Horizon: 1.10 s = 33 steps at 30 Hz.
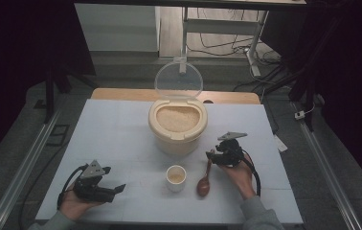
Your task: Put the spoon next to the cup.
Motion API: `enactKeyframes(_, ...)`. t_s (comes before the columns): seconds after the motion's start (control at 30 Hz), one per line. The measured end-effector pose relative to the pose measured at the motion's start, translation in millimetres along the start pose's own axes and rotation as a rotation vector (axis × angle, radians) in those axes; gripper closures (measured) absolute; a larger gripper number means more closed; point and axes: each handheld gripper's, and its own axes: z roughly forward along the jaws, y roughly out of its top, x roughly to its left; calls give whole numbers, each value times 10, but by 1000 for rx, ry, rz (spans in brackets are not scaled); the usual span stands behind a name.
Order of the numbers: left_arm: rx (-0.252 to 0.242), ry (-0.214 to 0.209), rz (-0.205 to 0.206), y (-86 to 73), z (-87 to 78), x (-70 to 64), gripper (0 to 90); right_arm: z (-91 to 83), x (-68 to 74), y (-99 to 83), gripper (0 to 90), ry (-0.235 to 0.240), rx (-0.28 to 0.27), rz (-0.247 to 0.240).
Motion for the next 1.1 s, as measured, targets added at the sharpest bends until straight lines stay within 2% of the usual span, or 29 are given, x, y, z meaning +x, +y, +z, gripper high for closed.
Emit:
enactKeyframes(0.13,-6,2,1,4,-3,-6,139,-102,4,-7,411,-13,-61,-2)
enactKeyframes(0.17,-7,2,1,4,-4,-5,139,-138,1,-15,406,10,-79,-14)
enactKeyframes(0.23,-11,5,0,5,-7,-3,139,-220,15,-37,407,21,-120,-39)
enactKeyframes(0.43,-27,17,1,5,-16,-8,137,-436,72,-140,408,72,-188,-106)
enactKeyframes(0.5,-30,18,2,6,-17,-6,137,-517,88,-173,407,82,-200,-135)
enactKeyframes(0.6,-35,21,0,3,-21,-4,135,-623,103,-238,398,125,-227,-146)
enactKeyframes(0.7,-37,21,-4,1,-22,3,132,-727,122,-320,387,136,-239,-171)
enactKeyframes(0.83,-43,23,-12,0,-28,9,124,-844,96,-437,363,133,-246,-168)
enactKeyframes(1.03,-37,21,-21,-7,-17,12,116,-1051,-25,-703,313,113,-263,-143)
enactKeyframes(1.1,-36,17,-18,-10,-15,7,115,-1080,-63,-775,305,125,-274,-134)
